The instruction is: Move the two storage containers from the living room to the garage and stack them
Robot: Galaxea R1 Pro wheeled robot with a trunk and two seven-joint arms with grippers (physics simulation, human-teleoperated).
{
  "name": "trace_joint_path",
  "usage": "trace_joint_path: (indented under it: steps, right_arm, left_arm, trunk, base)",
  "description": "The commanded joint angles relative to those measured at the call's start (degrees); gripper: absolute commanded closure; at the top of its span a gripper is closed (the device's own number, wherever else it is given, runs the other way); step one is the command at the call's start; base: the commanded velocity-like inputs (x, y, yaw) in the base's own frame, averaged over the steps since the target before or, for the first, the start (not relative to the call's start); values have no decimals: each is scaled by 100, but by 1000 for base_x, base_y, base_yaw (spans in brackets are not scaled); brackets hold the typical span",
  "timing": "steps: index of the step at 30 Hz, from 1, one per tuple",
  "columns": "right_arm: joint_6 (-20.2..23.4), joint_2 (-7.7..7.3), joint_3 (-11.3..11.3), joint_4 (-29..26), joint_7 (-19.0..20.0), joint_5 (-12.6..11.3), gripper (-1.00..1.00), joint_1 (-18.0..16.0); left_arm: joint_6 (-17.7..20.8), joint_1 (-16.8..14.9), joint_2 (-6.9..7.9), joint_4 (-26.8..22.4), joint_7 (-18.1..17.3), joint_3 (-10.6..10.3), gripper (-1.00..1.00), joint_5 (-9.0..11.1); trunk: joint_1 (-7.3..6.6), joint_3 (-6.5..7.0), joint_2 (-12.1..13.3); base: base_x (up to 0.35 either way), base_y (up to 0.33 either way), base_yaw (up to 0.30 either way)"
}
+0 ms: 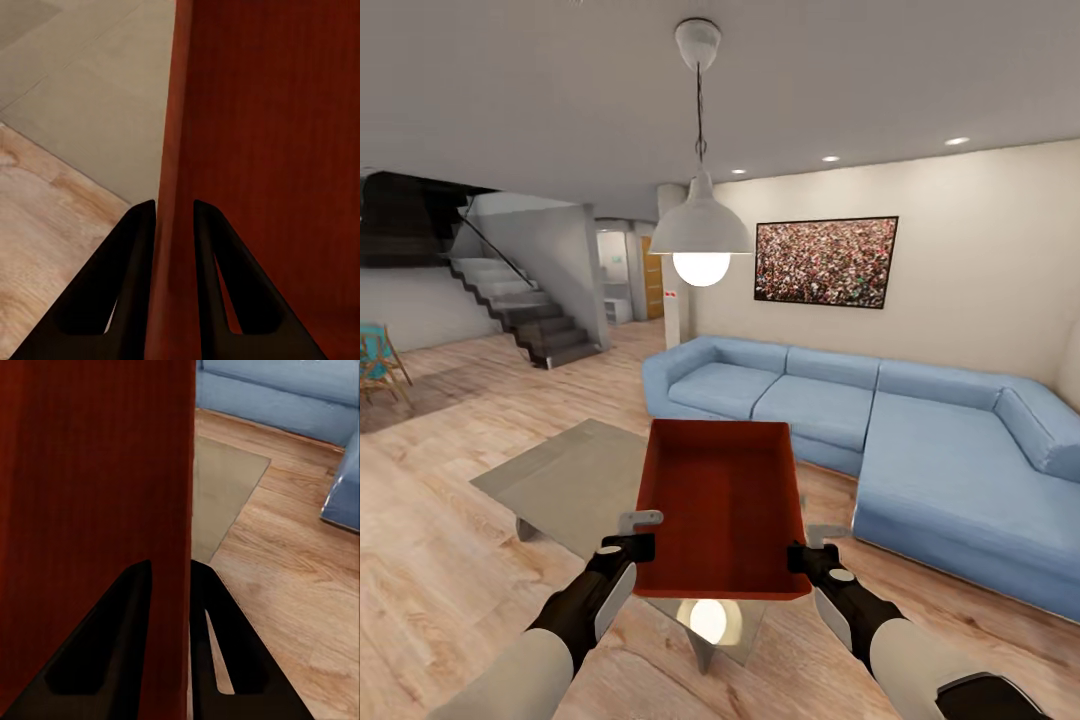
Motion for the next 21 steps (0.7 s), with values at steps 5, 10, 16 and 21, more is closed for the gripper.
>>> trace_joint_path:
  steps: [5, 10, 16, 21]
  right_arm:
    - [-22, -2, -68, 8, -28, -78, 100, 3]
    - [-22, -1, -68, 8, -28, -78, 100, 3]
    - [-22, 0, -68, 8, -28, -78, 100, 3]
    - [-22, 1, -68, 8, -28, -78, 100, 3]
  left_arm:
    - [-14, -8, 1, -27, 69, 176, 100, 37]
    - [-20, -8, 1, -22, 69, 176, 100, 36]
    - [-22, -7, 1, -22, 69, 176, 100, 36]
    - [-22, -8, 1, -20, 69, 176, 100, 35]
  trunk:
    - [2, -2, -5]
    - [2, -2, -5]
    - [2, -2, -5]
    - [2, -2, -5]
  base:
    - [0, 0, 300]
    - [0, 0, 300]
    - [0, 0, 300]
    - [0, 0, 300]
